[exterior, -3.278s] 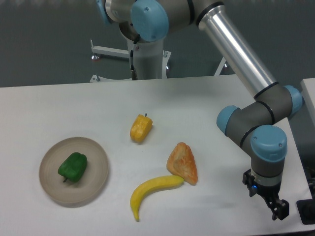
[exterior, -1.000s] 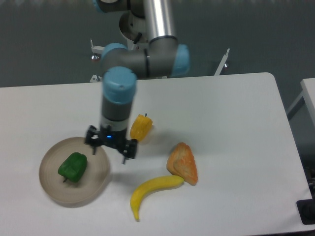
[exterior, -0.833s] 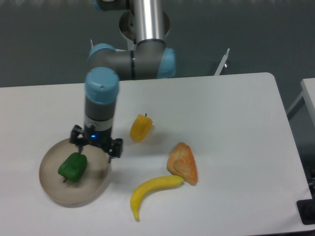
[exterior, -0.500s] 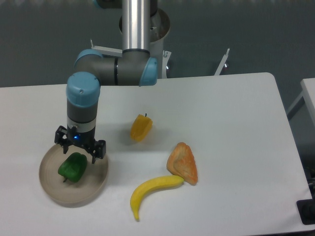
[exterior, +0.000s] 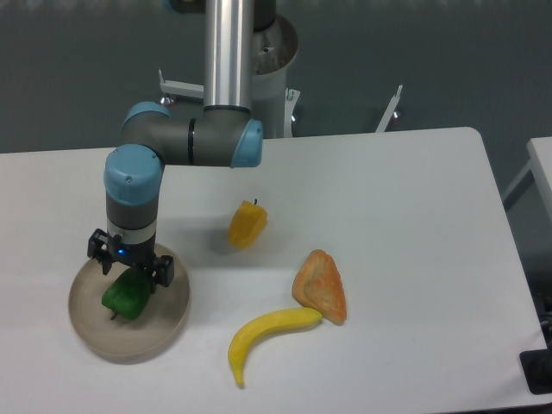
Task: Pick up the green pepper from the plate
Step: 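Lower the gripper onto the green pepper and close on it, then lift the green pepper off the plate and carry it toward the bread slice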
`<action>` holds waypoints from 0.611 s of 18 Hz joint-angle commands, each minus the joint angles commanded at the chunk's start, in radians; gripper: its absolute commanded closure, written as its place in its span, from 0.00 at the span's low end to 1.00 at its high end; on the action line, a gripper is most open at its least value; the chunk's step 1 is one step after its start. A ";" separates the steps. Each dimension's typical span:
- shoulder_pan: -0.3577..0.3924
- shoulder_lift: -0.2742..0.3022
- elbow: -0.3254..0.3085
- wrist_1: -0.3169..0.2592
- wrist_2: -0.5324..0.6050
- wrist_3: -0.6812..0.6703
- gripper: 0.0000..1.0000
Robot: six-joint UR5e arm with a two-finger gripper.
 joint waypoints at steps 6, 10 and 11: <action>0.000 -0.009 0.015 0.000 -0.002 0.037 0.68; 0.008 0.005 0.025 -0.002 -0.005 0.044 0.86; 0.011 0.009 0.026 -0.002 -0.005 0.046 0.87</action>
